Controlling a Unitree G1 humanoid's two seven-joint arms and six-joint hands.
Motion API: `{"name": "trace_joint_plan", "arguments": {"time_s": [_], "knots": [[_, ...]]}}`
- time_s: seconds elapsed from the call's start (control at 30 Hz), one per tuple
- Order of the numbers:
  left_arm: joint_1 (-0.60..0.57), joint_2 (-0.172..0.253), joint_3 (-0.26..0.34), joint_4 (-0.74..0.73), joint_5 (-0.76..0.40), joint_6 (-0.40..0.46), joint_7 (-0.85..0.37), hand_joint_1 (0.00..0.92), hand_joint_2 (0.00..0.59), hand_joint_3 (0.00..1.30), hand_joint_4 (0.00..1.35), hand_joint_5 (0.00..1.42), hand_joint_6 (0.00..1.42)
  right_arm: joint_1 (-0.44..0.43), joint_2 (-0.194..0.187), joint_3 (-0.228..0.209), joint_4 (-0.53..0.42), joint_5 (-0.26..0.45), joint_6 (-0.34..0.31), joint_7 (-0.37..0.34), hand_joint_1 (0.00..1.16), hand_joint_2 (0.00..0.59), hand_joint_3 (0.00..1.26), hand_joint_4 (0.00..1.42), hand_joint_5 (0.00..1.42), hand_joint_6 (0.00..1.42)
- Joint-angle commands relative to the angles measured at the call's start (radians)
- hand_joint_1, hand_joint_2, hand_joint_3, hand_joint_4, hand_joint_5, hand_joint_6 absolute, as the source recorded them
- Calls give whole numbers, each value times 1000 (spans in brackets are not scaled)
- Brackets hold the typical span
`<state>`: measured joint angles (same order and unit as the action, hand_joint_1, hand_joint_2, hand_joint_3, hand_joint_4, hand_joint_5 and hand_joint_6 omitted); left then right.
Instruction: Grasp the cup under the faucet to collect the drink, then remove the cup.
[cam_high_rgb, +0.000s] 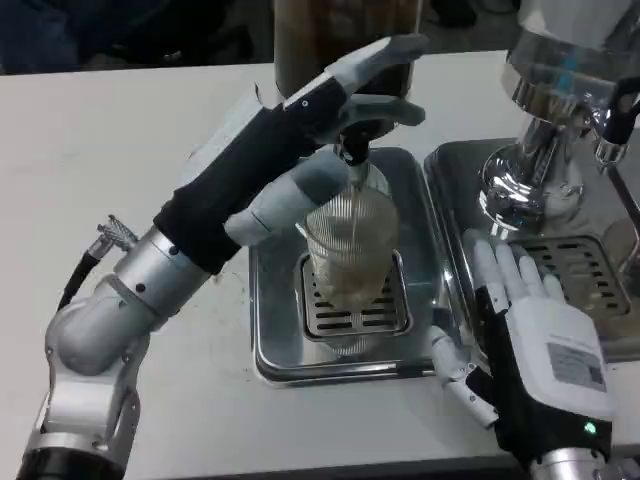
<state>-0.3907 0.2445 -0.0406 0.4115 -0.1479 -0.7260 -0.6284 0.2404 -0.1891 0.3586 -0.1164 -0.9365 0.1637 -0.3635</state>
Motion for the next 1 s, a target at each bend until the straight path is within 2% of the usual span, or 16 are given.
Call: {"name": "trace_joint_plan", "arguments": {"time_s": [0.03, 0.37, 0.5, 0.6, 0.7, 0.8, 0.93, 1.0], "knots": [[32, 14, -29, -9, 42, -27, 4, 0, 83, 150, 72, 296, 238, -4, -3, -11, -9, 12, -4, -5, 45, 479, 0, 0, 0, 0], [57, 41, -60, -68, 127, -58, 61, 0, 83, 158, 79, 296, 242, -11, -3, -15, -4, 42, -9, -2, 46, 478, 0, 0, 0, 1], [65, 54, -70, -84, 156, -59, 91, 0, 83, 160, 80, 296, 244, -10, -3, -24, -6, 82, -30, 1, 57, 459, 0, 0, 0, 10], [67, 60, -75, -81, 149, -55, 102, 0, 83, 161, 81, 296, 245, -13, 1, -47, -8, 167, -77, 20, 154, 418, 0, 0, 0, 32], [66, 61, -77, -83, 141, -53, 109, 0, 84, 162, 81, 296, 246, -28, 5, -80, 2, 282, -121, 69, 301, 340, 0, 0, 0, 49], [62, 61, -78, -84, 139, -51, 114, 0, 86, 162, 81, 296, 247, -61, 5, -118, 27, 412, -180, 132, 399, 313, 0, 0, 0, 66], [60, 64, -80, -97, 141, -54, 117, 0, 88, 162, 81, 296, 248, -112, -1, -153, 59, 521, -215, 208, 507, 276, 0, 0, 0, 49], [58, 63, -82, -93, 143, -51, 117, 0, 89, 162, 81, 296, 249, -136, -4, -167, 77, 559, -218, 241, 593, 225, 0, 0, 0, 2]]}}
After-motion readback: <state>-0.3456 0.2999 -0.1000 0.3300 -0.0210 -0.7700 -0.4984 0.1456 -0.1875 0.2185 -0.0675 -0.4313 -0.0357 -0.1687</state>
